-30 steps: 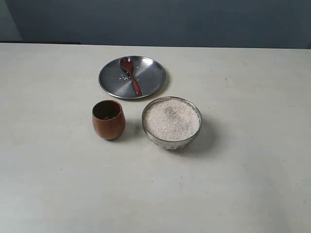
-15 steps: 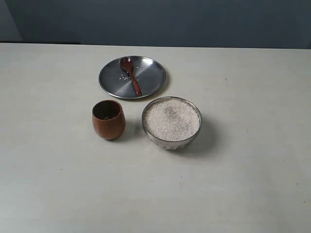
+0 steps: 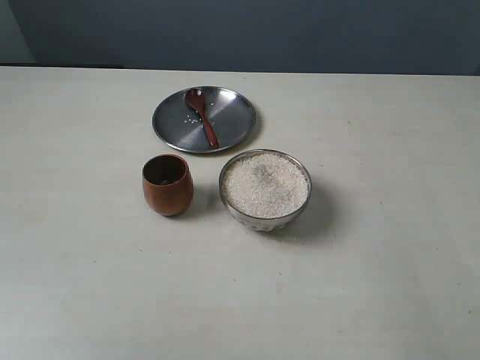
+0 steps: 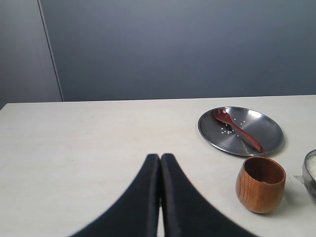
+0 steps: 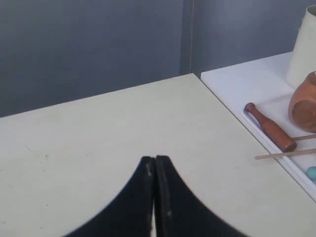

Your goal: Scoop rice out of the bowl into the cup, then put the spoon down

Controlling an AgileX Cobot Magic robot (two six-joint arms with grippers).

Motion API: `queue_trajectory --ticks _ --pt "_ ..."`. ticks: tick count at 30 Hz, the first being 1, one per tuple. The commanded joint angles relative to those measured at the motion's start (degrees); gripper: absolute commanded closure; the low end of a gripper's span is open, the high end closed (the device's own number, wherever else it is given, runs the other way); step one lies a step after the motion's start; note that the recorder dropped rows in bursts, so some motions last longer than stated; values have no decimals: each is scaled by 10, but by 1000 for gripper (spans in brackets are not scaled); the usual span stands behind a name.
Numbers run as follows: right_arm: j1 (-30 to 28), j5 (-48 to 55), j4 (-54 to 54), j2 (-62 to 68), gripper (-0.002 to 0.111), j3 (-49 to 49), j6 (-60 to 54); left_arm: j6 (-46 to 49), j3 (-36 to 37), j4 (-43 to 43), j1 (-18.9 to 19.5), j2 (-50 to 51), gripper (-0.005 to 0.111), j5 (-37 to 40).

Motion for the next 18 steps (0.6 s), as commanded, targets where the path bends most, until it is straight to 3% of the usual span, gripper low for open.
queue_trajectory --ticks 1,18 --pt "-4 -3 -5 -49 108 2 0 -3 -3 1 1 3 106 -1" --pt "-4 -3 -3 -146 108 2 0 -3 -3 1 1 3 106 -1"
